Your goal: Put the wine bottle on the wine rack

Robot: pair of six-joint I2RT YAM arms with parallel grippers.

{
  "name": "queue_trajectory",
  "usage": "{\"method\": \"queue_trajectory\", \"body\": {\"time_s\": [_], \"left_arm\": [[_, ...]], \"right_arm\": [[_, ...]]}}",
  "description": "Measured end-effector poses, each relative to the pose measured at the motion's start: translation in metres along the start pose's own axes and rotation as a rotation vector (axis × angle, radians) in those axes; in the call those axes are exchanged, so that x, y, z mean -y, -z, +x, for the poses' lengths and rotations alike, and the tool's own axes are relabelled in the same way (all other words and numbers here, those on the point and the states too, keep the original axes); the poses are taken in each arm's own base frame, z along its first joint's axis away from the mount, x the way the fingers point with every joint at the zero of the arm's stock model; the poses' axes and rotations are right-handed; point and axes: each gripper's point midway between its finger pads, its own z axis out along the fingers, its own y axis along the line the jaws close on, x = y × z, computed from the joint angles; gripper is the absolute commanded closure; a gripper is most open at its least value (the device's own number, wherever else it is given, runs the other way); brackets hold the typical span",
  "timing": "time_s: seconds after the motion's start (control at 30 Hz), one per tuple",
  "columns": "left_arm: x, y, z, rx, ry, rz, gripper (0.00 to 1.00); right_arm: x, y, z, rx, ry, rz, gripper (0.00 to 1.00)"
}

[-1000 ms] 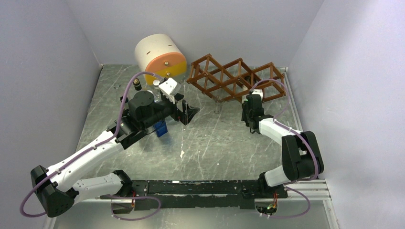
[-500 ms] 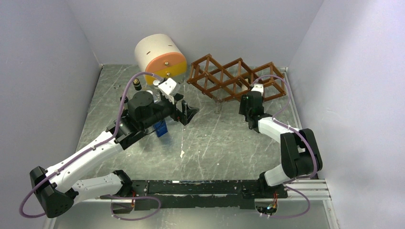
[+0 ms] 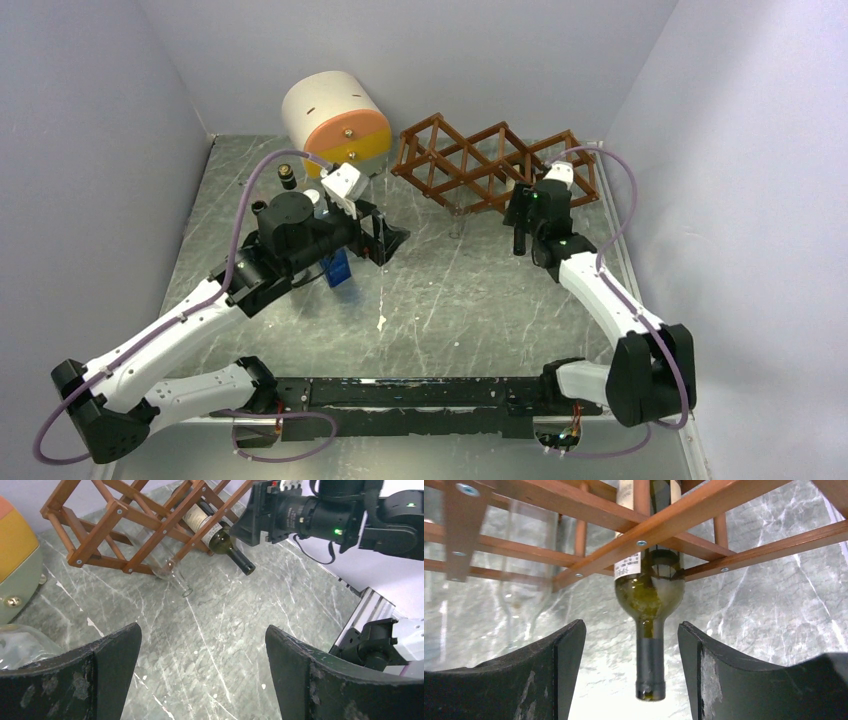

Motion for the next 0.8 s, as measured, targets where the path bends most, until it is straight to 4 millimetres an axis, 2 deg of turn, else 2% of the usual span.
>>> {"method": "queue_trajectory", "body": {"time_s": [0.07, 0.27, 0.37, 0.5, 0.8], "left_arm": [[-0.001, 0.003, -0.005, -0.009, 0.013, -0.015, 0.02], [-0.001, 0.018, -0.037, 0.037, 0.03, -0.053, 0.03], [-0.003, 0.027, -0.045, 0.054, 0.027, -0.072, 0.02], [-0.013, 0.033, -0.045, 0.056, 0.018, -0.134, 0.02], [-0.059, 0.048, -0.035, 0.01, 0.0, -0.398, 0.02]], "right_arm": [[-0.003, 0.011, -0.01, -0.007, -0.026, -0.015, 0.3], [-0.012, 0.055, -0.035, 0.016, -0.102, -0.091, 0.3], [-0.02, 0.078, -0.05, 0.038, -0.131, -0.154, 0.3], [-0.034, 0.093, -0.064, 0.048, -0.148, -0.236, 0.3], [-0.066, 0.115, -0.059, 0.005, -0.115, -0.448, 0.3]]}}
